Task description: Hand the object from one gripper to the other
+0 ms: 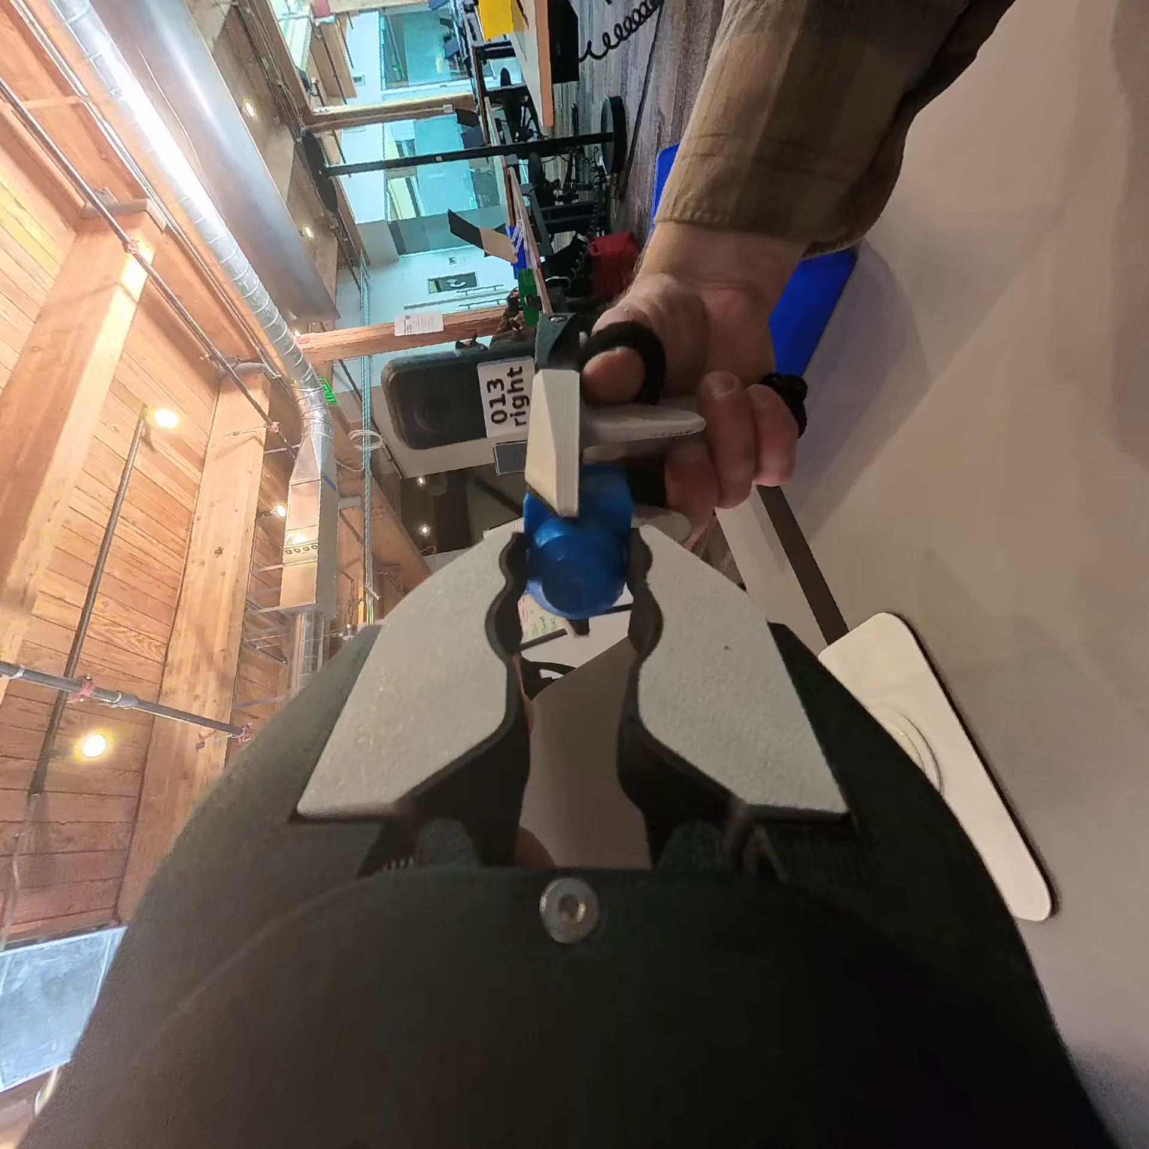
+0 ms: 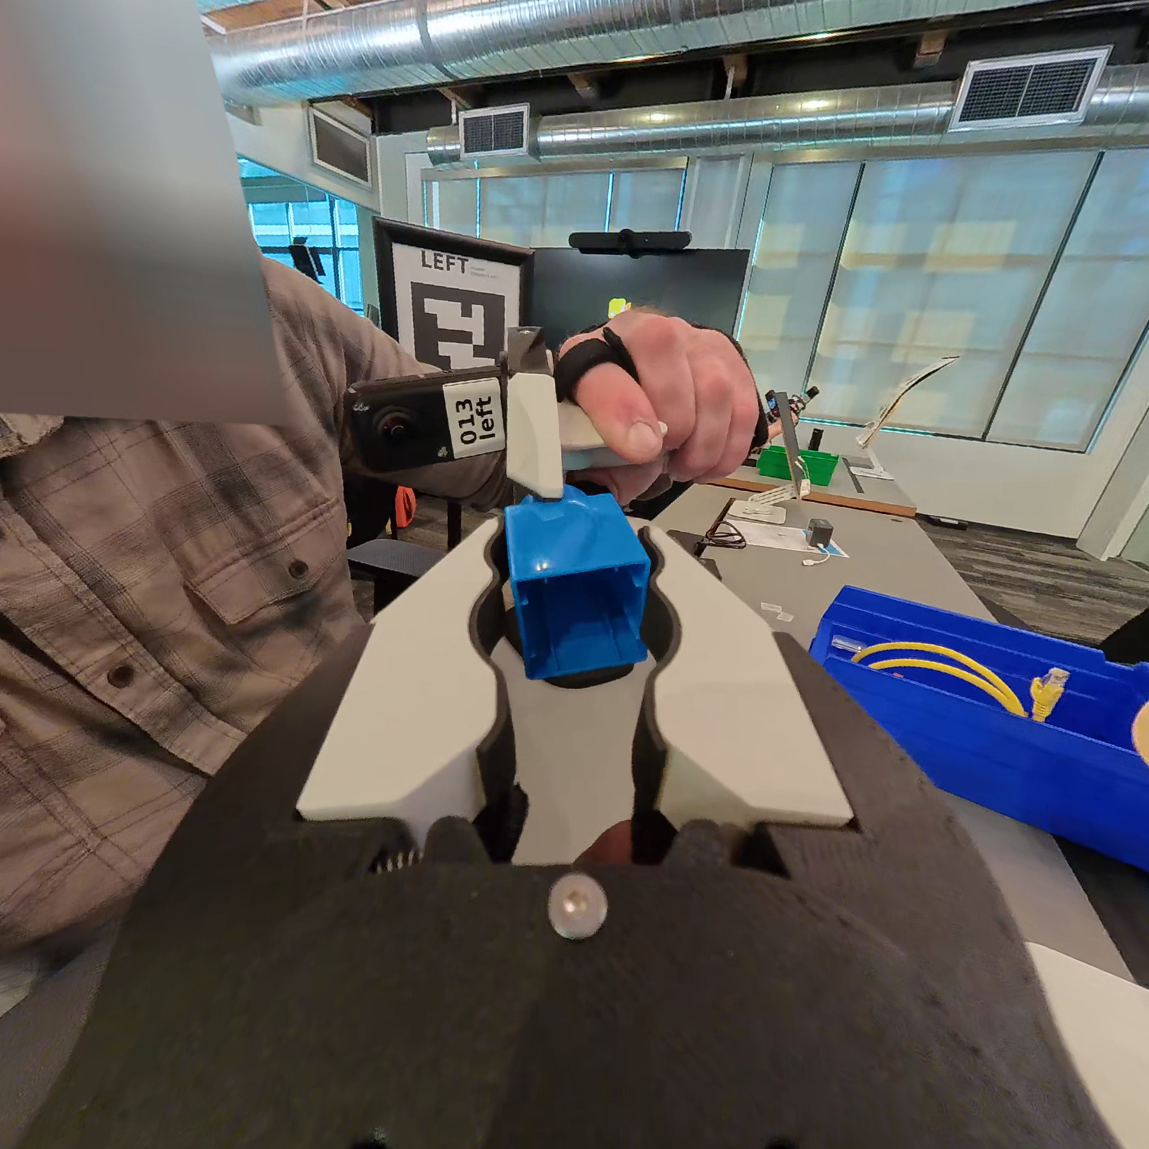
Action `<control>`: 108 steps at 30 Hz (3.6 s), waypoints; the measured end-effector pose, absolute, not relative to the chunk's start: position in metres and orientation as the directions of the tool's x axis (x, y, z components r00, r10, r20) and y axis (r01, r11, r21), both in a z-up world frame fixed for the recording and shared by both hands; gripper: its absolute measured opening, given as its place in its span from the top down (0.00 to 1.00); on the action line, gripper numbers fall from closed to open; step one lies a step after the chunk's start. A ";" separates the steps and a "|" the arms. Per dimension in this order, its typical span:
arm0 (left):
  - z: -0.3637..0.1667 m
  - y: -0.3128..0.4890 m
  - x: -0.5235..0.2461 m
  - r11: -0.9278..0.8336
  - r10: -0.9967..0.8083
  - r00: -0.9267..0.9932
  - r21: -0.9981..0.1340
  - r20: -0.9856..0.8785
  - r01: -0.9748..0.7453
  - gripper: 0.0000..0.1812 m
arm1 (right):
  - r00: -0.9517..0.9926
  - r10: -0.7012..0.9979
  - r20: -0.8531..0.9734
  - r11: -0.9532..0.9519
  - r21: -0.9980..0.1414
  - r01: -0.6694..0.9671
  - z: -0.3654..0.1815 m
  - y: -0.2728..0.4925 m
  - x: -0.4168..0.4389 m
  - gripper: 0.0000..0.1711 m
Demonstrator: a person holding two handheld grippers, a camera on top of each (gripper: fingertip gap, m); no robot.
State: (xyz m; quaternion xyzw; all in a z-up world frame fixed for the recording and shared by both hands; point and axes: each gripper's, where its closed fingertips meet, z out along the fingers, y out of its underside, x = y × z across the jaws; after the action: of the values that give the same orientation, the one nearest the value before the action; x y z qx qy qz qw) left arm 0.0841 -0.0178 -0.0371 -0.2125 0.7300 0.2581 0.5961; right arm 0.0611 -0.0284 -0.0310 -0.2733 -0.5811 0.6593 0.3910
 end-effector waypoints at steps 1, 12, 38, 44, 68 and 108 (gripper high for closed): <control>-0.036 -0.016 0.082 0.768 -0.003 -0.191 0.120 -0.982 -0.629 0.83 | -0.526 0.844 0.106 -0.008 -0.978 -0.210 -0.030 -0.026 0.061 0.79; -0.019 -0.007 0.061 0.699 -0.112 -0.027 -0.059 -0.993 -0.712 0.68 | -0.482 0.868 0.121 0.006 -0.972 -0.233 -0.026 -0.010 0.073 0.80; -0.127 -0.028 0.081 0.667 -0.617 -0.558 0.008 -0.555 -0.745 0.46 | -0.690 0.723 -0.031 0.164 -0.963 0.215 -0.118 -0.051 0.073 0.80; -0.139 -0.038 0.089 0.688 -0.639 -0.598 -0.012 -0.484 -0.725 0.52 | -0.720 0.692 -0.041 0.185 -0.955 0.233 -0.122 -0.060 0.076 0.81; -0.039 0.030 0.071 0.503 -0.367 -0.003 -0.196 -0.930 -0.842 0.59 | -0.248 0.920 0.304 0.308 -0.951 -0.026 -0.045 0.017 0.067 0.61; -0.001 0.064 0.054 0.282 0.227 0.015 0.051 -0.974 -0.958 0.60 | 0.213 0.965 0.153 0.182 -0.976 -0.121 -0.006 0.046 0.025 0.80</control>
State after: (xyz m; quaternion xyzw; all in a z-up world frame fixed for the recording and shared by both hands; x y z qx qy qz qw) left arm 0.0538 0.0636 -0.0008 -0.3577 0.5112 0.4807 0.6162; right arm 0.0255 0.0457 -0.0059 -0.4681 -0.4509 0.4359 0.6225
